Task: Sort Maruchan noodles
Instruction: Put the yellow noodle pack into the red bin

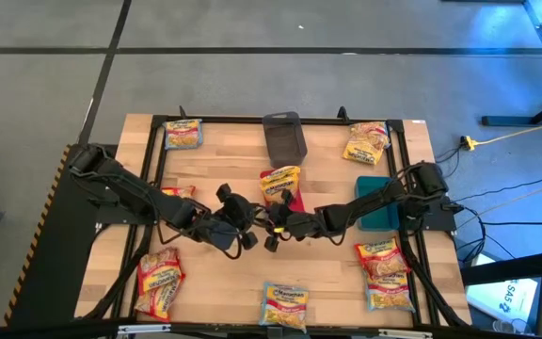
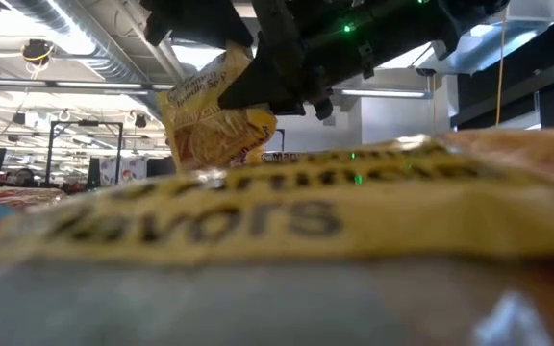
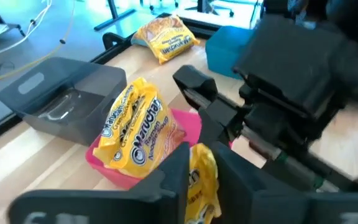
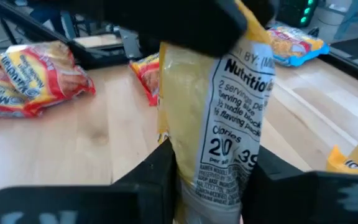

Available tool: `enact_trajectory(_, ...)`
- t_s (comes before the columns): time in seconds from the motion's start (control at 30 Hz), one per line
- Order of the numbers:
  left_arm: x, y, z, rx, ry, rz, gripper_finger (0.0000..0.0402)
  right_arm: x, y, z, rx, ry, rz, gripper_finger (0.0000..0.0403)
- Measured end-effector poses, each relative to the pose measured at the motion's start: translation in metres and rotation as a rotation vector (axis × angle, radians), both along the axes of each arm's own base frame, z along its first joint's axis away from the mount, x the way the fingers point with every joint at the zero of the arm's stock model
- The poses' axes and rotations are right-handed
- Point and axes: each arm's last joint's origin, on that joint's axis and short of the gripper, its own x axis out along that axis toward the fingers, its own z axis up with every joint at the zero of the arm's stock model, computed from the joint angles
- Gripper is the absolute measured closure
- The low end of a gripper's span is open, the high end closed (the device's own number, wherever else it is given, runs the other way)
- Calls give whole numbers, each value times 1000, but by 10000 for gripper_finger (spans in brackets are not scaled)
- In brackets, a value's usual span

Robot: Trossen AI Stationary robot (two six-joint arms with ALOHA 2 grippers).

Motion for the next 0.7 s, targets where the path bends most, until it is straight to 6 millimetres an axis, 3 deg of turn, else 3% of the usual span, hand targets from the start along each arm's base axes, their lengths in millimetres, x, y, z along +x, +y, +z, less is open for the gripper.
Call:
enact_trajectory(0.13, -1, 0, 4, 33, 5, -22, 284, 0, 1, 2, 8, -5, 23, 310)
enact_trajectory(0.27, 0, 7, 7, 96, -30, 77, 256, 0, 1, 3, 12, -5, 34, 308)
enact_trajectory(0.7, 8, 14, 11, 46, -56, 20, 254, -1, 2, 1, -25, 31, 80, 306)
